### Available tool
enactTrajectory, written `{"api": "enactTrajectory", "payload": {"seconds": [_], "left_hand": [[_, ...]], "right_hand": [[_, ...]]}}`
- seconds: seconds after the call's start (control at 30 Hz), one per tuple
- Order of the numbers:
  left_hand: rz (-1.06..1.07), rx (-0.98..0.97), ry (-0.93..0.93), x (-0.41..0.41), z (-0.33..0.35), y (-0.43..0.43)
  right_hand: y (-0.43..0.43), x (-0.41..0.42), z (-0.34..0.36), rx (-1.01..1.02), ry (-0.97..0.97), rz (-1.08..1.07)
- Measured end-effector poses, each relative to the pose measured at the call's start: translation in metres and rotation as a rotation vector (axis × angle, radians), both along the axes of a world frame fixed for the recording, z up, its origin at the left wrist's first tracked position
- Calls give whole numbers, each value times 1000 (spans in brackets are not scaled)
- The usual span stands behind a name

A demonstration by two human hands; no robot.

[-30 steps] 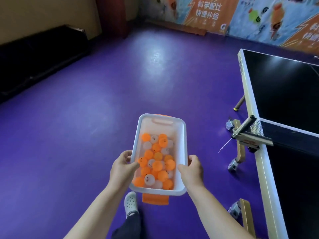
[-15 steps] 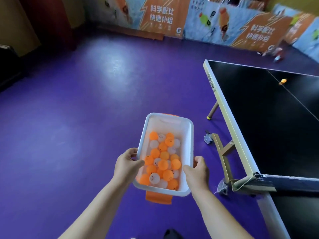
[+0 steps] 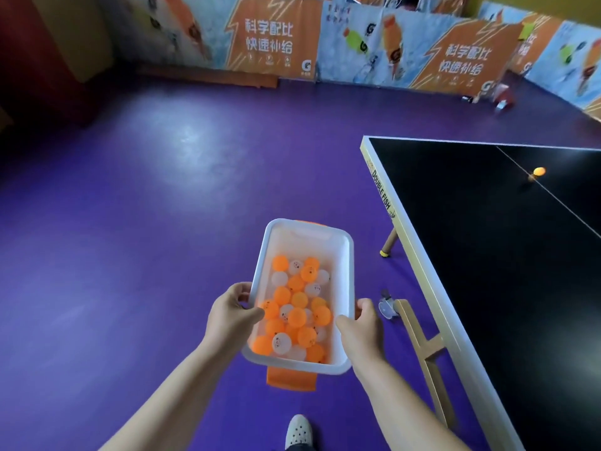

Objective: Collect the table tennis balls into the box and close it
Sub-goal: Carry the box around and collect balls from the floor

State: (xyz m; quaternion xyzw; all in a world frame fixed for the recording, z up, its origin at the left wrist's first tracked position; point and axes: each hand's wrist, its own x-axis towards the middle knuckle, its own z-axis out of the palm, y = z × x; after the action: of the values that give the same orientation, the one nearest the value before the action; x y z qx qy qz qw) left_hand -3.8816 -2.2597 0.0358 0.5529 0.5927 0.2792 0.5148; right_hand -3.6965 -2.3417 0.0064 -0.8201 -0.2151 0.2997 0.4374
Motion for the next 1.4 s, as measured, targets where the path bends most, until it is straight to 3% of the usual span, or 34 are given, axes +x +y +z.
{"api": "enactTrajectory", "payload": {"seconds": [0.33, 0.77, 0.97, 1.17, 1.4], "left_hand": [[43, 16, 5, 105, 3, 188], [-108, 16, -80, 207, 4, 511], [-173, 10, -60, 273, 8, 622], [-242, -4, -18, 356, -8, 720], [-215, 52, 12, 486, 1, 856]], "right_hand": [[196, 108, 14, -17, -46, 47], [492, 195, 46, 15, -41, -77], [585, 246, 53, -8, -76, -192], [675, 324, 37, -84, -44, -211], [819, 462, 18, 18, 65, -168]]}}
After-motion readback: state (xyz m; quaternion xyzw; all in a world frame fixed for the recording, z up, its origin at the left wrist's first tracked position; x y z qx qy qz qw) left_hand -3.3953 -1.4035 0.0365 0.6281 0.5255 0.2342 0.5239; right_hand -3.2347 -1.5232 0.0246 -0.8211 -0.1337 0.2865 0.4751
